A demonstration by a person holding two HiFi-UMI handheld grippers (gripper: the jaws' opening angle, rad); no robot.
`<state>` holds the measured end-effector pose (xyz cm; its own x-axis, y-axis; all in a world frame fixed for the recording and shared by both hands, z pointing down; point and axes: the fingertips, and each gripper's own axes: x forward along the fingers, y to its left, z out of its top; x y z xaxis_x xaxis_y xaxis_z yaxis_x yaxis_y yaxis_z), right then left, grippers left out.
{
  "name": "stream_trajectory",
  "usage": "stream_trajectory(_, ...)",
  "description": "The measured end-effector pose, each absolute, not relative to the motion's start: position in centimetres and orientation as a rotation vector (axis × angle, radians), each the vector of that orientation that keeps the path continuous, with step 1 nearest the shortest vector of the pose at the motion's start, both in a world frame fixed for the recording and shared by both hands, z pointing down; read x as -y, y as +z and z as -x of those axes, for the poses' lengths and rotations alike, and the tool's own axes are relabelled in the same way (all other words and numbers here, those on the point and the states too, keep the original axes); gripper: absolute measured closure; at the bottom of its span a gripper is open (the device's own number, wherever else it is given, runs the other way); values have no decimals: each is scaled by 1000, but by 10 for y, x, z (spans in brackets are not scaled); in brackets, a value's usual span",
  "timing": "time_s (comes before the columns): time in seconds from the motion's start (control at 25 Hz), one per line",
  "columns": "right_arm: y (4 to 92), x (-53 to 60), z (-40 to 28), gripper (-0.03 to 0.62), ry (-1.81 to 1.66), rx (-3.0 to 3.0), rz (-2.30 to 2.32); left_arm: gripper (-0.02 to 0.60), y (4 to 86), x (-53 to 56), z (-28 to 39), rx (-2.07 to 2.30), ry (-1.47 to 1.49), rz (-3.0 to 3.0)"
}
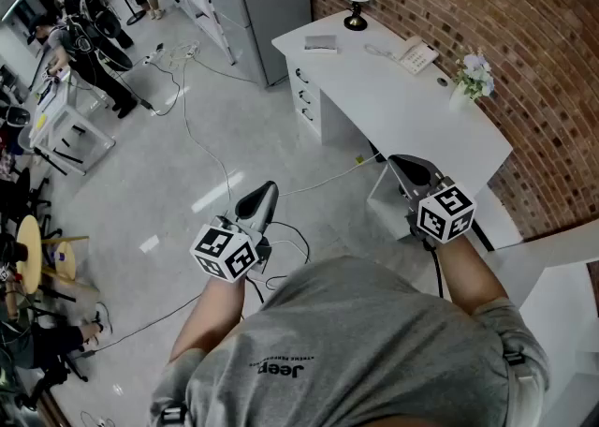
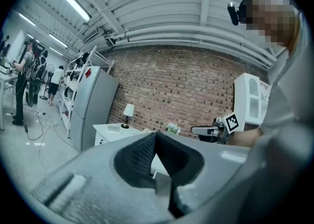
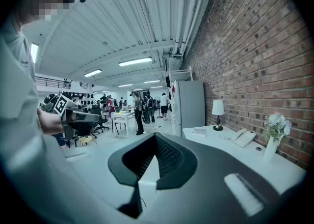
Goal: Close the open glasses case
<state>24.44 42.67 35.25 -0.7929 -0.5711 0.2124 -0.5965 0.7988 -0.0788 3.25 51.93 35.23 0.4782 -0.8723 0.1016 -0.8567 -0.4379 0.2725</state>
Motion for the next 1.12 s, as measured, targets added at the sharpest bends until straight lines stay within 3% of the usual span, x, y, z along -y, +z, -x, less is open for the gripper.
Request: stream_trajectory(1.12,354,-415,-120,585,184,2794,-972,584,359,-517,94,1431,-85,-2487)
